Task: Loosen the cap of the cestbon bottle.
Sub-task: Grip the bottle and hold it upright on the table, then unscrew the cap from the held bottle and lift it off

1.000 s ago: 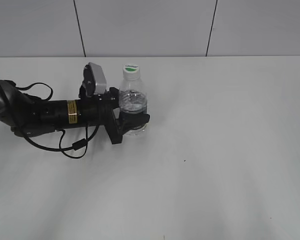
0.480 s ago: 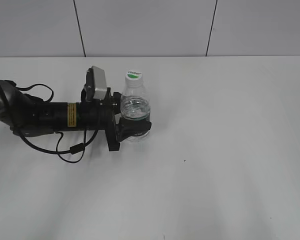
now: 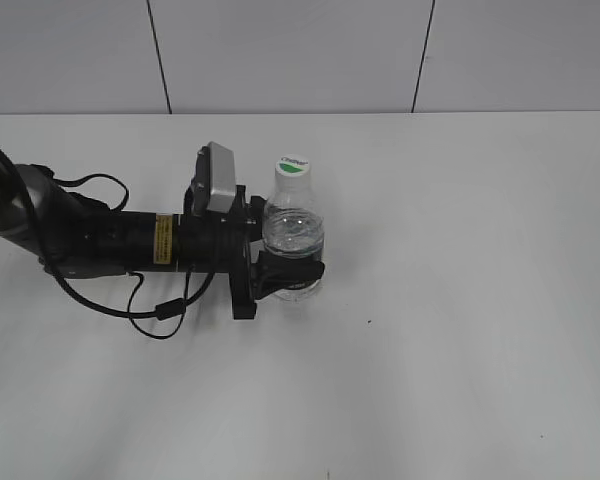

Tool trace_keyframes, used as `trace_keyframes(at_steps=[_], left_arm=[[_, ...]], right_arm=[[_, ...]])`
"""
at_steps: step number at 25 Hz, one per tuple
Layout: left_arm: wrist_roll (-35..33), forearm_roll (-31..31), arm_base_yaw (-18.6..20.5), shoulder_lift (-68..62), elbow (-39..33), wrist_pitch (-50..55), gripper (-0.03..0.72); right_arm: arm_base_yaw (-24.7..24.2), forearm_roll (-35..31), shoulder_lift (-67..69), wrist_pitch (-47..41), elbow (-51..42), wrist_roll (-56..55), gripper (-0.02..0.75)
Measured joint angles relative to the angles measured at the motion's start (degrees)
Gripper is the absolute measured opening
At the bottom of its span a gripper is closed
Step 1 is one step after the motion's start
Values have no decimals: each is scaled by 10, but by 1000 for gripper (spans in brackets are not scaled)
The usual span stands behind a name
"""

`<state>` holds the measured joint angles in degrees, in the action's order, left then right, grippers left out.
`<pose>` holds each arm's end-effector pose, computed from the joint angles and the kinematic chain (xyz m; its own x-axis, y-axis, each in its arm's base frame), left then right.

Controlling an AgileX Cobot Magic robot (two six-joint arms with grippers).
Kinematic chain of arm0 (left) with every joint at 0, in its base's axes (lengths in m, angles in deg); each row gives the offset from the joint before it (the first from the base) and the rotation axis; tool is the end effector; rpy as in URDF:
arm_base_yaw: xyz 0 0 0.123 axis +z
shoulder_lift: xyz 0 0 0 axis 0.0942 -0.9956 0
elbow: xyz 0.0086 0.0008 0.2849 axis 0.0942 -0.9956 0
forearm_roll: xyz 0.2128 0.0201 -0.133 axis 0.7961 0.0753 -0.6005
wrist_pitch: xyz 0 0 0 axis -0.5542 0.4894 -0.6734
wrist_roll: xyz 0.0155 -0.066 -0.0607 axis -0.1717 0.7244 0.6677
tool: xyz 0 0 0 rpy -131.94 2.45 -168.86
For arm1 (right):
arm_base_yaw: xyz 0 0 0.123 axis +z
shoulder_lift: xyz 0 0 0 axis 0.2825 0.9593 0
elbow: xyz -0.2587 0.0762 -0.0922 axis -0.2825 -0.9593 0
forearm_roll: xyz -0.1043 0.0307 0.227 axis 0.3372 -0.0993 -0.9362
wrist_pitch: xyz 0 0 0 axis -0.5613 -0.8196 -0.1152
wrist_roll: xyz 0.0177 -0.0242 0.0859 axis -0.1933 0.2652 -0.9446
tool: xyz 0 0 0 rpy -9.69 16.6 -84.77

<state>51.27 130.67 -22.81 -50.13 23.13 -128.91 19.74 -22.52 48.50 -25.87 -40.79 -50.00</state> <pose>0.3491 -0.1940 0.0631 0.0219 0.2266 -0.9737 0.9924 0.1131 0.0486 0.0449 0.0074 0.3144 -0.6714 -0.0126 -0.7410 -0.0794 0.9953 0.0550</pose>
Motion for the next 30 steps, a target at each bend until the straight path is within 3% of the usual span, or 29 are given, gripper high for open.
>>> trace_keyframes(at_steps=[9, 22, 30], left_arm=[[2, -15, -24, 0, 0, 9, 410], [6, -25, -26, 0, 0, 17, 409], [6, -28, -26, 0, 0, 17, 409]], right_arm=[[0, -50, 160, -3, 58, 0, 525], [0, -128, 416, -60, 208, -10, 524], [16, -129, 539, -62, 311, -23, 524]])
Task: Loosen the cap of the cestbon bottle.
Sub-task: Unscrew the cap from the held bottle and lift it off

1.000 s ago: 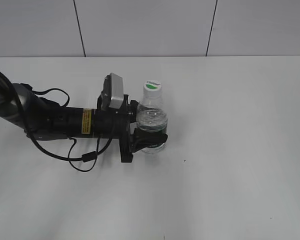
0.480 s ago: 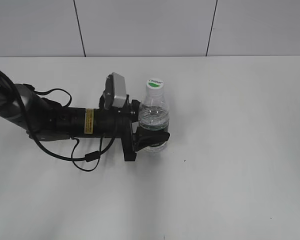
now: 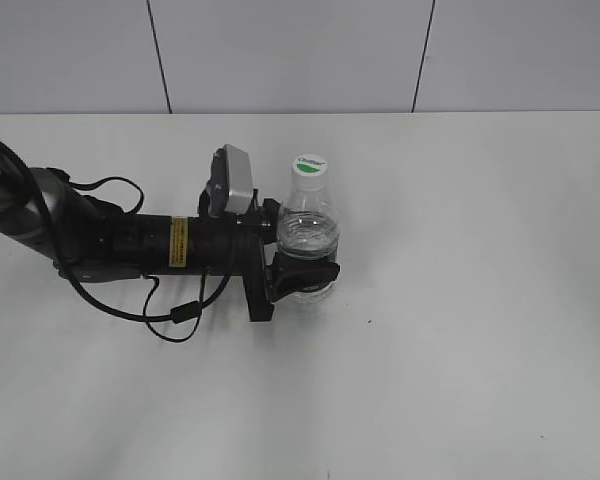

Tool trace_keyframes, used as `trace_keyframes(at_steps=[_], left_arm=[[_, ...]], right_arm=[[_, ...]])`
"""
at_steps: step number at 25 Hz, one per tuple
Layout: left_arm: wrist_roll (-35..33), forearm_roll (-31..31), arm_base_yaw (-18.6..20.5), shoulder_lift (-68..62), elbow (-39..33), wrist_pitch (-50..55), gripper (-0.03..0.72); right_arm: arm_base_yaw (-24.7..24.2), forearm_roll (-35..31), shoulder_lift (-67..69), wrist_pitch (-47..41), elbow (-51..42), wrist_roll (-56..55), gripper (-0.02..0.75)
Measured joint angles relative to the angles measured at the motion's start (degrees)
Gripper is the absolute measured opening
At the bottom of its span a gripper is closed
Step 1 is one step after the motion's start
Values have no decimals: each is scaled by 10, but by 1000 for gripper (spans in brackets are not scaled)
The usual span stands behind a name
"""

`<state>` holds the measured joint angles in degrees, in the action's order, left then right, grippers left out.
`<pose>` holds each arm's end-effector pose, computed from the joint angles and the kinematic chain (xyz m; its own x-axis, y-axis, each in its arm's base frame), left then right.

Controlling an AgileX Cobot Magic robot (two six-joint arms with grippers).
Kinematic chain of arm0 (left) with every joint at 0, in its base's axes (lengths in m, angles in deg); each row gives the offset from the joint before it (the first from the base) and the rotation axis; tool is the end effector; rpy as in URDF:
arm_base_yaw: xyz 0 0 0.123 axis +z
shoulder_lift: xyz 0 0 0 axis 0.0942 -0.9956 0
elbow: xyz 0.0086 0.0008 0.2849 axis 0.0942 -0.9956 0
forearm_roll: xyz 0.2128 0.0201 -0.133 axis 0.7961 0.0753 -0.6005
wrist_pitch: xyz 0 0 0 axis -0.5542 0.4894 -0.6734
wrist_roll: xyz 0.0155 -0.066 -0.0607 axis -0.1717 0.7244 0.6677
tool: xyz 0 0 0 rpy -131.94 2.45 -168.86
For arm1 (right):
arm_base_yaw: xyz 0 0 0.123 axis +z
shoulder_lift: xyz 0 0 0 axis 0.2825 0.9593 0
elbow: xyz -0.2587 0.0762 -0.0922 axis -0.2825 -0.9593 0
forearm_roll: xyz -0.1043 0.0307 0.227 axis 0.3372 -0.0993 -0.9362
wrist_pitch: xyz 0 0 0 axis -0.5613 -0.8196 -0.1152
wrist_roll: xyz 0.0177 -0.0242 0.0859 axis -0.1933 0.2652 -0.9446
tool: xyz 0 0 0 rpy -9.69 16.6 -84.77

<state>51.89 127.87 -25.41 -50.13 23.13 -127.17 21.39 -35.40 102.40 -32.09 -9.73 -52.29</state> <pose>0.3448 -0.2090 0.0624 0.0013 0.2324 -0.9726 0.9915 0.1264 0.0315 0.2454 0.0454 0.3386 -0.9533 0.0532 -0.2972 -0.0377 0.9557 0.2920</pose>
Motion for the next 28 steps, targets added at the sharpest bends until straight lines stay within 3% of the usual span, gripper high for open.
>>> trace_keyframes(at_steps=[6, 14, 21, 28], left_arm=[[0, -3, -1, 0, 0, 1, 409], [0, -6, -3, 0, 0, 4, 408], [0, -16, -9, 1, 0, 13, 408], [0, -19, -10, 1, 0, 15, 408]], right_arm=[[91, 43, 93, -1, 87, -32, 524], [188, 48, 227, -1, 220, -49, 517], [244, 48, 311, -1, 316, -52, 503], [267, 47, 365, -2, 351, -53, 503]])
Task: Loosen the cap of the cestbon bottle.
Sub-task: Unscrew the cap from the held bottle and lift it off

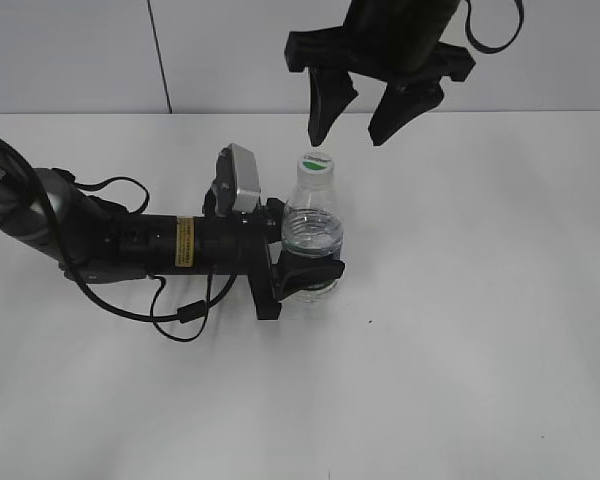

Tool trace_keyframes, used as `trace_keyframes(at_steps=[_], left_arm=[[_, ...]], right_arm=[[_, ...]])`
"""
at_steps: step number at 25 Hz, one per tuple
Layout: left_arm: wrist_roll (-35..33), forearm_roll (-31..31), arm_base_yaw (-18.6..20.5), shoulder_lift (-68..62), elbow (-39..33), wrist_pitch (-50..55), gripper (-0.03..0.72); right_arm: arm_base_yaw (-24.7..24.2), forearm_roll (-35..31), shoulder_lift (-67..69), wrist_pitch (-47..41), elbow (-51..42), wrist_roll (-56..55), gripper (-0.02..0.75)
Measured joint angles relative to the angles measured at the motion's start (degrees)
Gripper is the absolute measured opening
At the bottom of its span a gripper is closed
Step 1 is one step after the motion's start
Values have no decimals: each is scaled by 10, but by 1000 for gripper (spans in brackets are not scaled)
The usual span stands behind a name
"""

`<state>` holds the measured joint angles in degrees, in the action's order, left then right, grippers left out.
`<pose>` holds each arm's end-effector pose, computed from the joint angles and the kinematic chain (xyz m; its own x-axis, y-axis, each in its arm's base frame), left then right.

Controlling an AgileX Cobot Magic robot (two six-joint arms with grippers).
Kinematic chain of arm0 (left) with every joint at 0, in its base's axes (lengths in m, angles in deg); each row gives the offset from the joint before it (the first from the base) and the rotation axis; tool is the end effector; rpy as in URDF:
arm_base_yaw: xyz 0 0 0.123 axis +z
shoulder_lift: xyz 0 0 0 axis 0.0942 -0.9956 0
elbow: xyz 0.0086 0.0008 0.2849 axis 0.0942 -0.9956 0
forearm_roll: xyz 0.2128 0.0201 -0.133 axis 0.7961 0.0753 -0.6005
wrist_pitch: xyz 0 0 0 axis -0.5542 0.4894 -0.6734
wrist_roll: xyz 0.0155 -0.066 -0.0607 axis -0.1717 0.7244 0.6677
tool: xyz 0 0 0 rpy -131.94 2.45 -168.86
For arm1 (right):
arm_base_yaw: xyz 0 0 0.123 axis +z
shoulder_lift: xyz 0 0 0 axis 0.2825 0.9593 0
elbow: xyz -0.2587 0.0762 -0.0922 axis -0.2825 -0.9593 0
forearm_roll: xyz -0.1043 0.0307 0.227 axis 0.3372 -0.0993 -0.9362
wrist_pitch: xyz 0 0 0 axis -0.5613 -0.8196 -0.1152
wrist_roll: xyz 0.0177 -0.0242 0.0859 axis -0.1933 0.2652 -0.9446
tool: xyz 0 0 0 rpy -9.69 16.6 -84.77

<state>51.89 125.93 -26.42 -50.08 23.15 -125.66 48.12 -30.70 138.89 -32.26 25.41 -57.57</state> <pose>0.3447 -0.2143 0.0618 -0.0091 0.2417 -0.9703 0.9884 0.1496 0.0279 0.3492 0.2359 0.2939 -0.9076 -0.3284 -0.2614 -0.3902 0.8898 0.2367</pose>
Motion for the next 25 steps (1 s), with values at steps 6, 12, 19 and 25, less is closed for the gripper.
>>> trace_keyframes(at_steps=[6, 12, 19, 25], left_arm=[[0, 0, -1, 0, 0, 1, 408], [0, -2, -1, 0, 0, 2, 408], [0, -2, -1, 0, 0, 3, 408], [1, -2, -1, 0, 0, 3, 408]], right_arm=[[21, 14, 22, -1, 11, -3, 503], [35, 17, 23, -1, 13, -4, 503], [36, 16, 43, -1, 13, -9, 503], [36, 13, 53, -1, 13, -10, 503]])
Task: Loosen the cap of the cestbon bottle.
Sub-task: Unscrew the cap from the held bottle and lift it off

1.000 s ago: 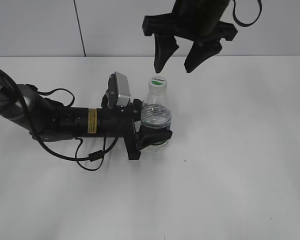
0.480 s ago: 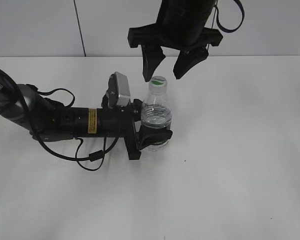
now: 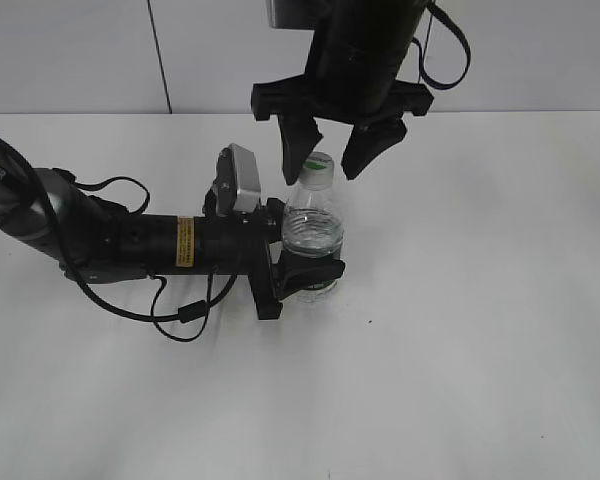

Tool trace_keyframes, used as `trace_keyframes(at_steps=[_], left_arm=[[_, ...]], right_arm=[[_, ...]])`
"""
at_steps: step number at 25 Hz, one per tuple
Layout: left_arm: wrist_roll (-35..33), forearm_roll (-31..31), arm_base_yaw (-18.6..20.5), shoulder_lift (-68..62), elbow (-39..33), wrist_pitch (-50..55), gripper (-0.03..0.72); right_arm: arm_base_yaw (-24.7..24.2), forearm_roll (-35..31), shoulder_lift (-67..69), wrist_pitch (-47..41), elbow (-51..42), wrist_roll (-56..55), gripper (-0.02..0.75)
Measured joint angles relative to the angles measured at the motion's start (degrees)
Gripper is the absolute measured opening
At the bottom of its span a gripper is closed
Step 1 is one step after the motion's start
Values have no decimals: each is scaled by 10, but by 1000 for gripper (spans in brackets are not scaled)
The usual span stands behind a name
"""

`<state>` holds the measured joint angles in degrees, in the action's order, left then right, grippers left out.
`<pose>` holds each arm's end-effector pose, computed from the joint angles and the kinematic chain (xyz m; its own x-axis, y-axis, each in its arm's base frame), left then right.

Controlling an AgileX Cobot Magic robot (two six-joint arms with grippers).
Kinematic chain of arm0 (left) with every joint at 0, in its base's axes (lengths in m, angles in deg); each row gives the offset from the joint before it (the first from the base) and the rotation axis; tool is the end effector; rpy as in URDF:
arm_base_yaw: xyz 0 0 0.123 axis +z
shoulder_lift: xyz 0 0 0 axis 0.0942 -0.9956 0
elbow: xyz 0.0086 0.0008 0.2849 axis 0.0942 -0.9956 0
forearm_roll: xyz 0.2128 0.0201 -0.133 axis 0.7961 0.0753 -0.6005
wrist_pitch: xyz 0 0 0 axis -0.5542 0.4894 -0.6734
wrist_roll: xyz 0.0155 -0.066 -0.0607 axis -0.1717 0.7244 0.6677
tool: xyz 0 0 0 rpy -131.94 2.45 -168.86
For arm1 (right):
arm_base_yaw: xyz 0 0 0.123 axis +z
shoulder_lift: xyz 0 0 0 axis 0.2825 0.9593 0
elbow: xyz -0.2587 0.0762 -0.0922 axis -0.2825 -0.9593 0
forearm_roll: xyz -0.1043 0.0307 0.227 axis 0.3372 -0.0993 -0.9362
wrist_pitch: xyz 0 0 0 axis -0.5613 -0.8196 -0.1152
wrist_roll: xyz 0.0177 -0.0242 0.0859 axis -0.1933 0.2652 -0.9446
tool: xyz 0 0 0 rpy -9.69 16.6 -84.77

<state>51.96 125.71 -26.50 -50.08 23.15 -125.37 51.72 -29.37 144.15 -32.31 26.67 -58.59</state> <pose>0.3448 -0.2147 0.0615 -0.0121 0.2444 -0.9696 0.9877 0.1539 0.0264 0.3478 0.2650 0.2601 -0.9022 -0.3848 -0.1948 -0.4214 0.8828 0.2078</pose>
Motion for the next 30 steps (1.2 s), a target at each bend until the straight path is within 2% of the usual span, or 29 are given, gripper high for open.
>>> trace_keyframes(at_steps=[3, 9, 16, 24, 30], left_arm=[[0, 0, 0, 0, 0, 0, 408], [0, -1, 0, 0, 0, 0, 408], [0, -2, 0, 0, 0, 2, 408], [0, -2, 0, 0, 0, 3, 407], [0, -2, 0, 0, 0, 3, 408]], right_arm=[[0, 0, 0, 0, 0, 0, 485], [0, -1, 0, 0, 0, 0, 373], [0, -3, 0, 0, 0, 0, 312], [0, -2, 0, 0, 0, 29, 308], [0, -1, 0, 1, 1, 178, 305]])
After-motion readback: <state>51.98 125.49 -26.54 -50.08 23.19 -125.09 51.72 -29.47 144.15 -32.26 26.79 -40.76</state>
